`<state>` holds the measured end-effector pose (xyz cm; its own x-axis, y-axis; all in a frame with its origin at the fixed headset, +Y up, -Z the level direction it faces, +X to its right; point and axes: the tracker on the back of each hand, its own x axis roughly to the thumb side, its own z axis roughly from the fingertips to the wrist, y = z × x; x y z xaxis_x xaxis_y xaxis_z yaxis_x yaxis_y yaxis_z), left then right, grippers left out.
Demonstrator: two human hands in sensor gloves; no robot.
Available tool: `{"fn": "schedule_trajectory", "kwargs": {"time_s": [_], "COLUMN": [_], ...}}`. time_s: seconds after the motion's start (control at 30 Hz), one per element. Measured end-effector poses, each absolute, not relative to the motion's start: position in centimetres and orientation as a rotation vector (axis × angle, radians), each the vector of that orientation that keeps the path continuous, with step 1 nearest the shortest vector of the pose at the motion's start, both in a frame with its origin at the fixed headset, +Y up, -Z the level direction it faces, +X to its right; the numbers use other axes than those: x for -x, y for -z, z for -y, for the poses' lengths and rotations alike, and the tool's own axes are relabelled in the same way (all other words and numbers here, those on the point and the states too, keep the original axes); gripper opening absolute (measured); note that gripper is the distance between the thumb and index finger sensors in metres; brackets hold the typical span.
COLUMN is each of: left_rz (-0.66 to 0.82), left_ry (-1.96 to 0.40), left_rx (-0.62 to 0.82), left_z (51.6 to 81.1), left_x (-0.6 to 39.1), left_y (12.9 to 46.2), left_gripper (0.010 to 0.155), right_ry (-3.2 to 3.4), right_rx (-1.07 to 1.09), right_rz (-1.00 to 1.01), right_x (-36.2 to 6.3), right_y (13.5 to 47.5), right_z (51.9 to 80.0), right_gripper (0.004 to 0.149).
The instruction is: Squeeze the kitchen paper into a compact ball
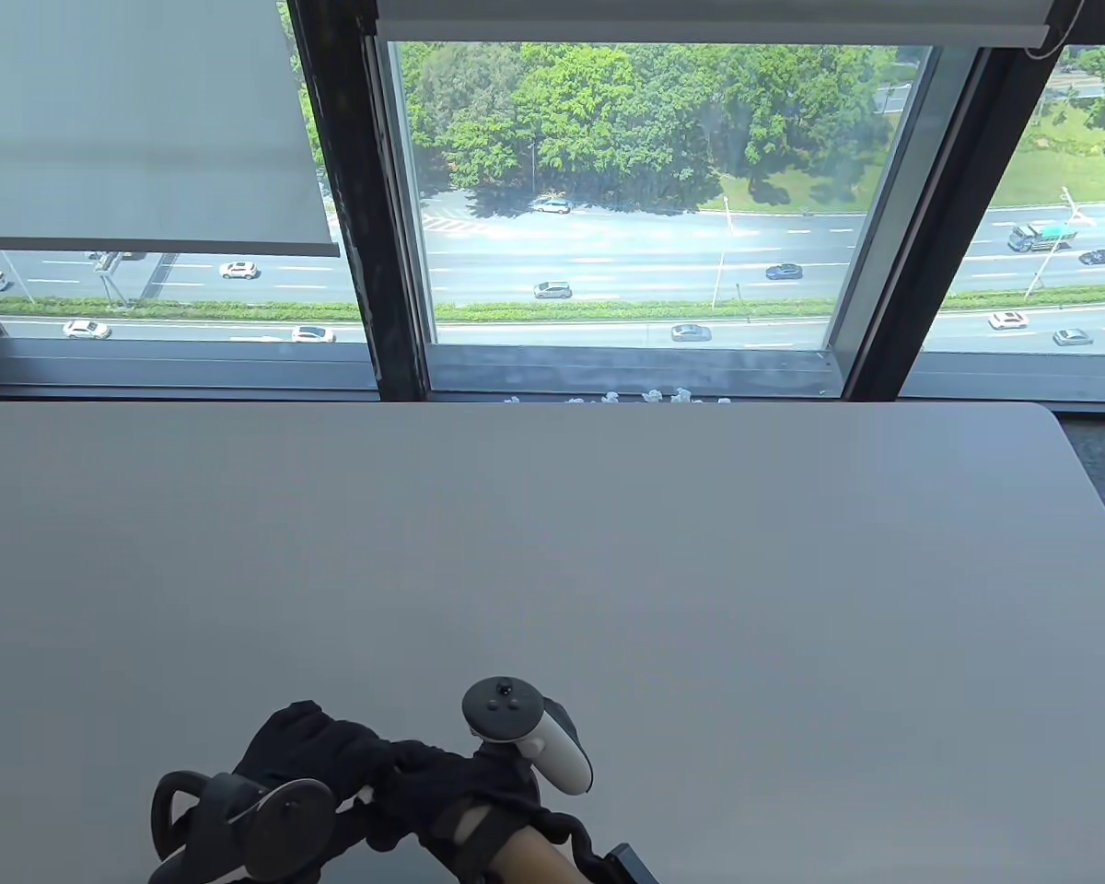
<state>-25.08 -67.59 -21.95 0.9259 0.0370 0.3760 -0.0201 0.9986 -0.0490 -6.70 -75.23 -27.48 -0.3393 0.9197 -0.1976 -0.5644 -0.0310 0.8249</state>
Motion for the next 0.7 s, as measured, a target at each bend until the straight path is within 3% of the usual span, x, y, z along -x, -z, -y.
{"fn": "schedule_trajectory", "kwargs": {"time_s": [0.03,0.07,0.13,0.2,0.27,0.33,0.4,0.53,0.6,0.63,0.7], "left_rz": [0.389,0.383,0.376,0.385,0.363,0.336,0.344,0.372,0.391,0.385,0.377], "left_ry": [-0.050,-0.042,-0.041,-0.057,-0.056,-0.071,-0.053,0.029,-0.030,-0.051,-0.031], "left_rx": [0.071,0.056,0.019,0.001,-0.040,-0.029,-0.017,-0.032,0.077,0.085,0.063], "left_z": [67.6,67.5,67.2,66.8,66.7,66.7,66.8,67.4,67.8,67.8,67.7], "left_x": [25.1,25.1,25.3,25.4,25.6,26.0,25.7,24.9,25.0,25.1,25.1], "left_y": [22.0,22.0,21.9,21.7,21.7,22.0,22.0,21.5,22.1,22.1,22.1], "left_gripper": [0.099,0.097,0.080,0.072,0.061,0.056,0.055,0.062,0.091,0.095,0.087], "right_ry": [-1.640,-1.640,-1.613,-1.591,-1.564,-1.624,-1.640,-1.720,-1.693,-1.696,-1.638], "right_rx": [-0.487,-0.500,-0.517,-0.538,-0.501,-0.494,-0.528,-0.543,-0.474,-0.482,-0.509], "right_rz": [-1.040,-1.034,-1.039,-1.079,-1.093,-1.052,-1.056,-1.056,-1.015,-1.011,-1.035], "right_x": [6.6,6.5,6.6,6.9,6.8,6.5,6.8,7.1,6.7,6.5,6.6], "right_y": [27.6,27.7,27.6,27.5,27.4,27.5,27.4,27.2,27.5,27.6,27.5], "right_z": [75.1,75.1,75.1,75.4,75.6,75.2,75.0,75.0,75.0,75.0,75.1], "right_gripper": [0.043,0.043,0.042,0.043,0.053,0.075,0.078,0.059,0.045,0.043,0.042]}}
